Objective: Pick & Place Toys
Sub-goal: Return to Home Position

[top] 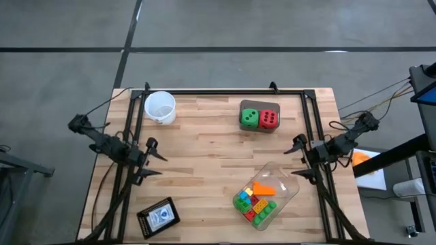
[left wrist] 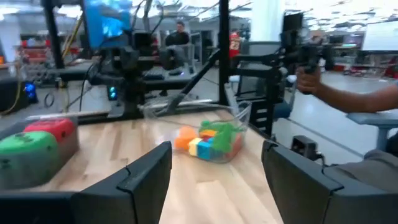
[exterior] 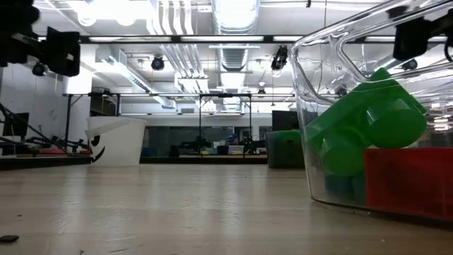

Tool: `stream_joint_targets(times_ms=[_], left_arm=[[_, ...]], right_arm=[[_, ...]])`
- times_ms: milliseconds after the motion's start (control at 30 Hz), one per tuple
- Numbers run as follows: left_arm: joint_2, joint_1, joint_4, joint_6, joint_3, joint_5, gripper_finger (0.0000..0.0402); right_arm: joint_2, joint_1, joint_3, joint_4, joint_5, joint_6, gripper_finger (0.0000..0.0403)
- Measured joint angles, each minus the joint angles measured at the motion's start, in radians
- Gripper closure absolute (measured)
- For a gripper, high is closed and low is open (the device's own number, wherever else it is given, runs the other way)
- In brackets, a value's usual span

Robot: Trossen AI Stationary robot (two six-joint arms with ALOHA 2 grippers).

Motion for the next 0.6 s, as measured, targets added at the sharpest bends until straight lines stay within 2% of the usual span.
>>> stream_joint_targets(times_ms=[167, 333, 433, 600], left_arm=[[0.009, 0.206, -0.009, -0.005, -0.003, 0.130, 0.0152], [0.044, 0.477, 0.001, -0.026, -0.013, 0.342, 0.0152], [0.076, 0.632, 0.026, -0.027, -0.015, 0.457, 0.0152], [0.127, 0.832, 0.043, -0.024, -0.016, 0.569, 0.0152]], right_arm=[[-0.006, -0.012, 0.000, -0.017, 0.081, -0.013, 0.0046], [-0.004, -0.061, -0.005, -0.053, 0.122, -0.027, 0.0046], [-0.004, -0.114, -0.005, -0.079, 0.113, 0.005, 0.0046], [-0.004, -0.228, -0.005, -0.105, -0.003, 0.032, 0.0046]])
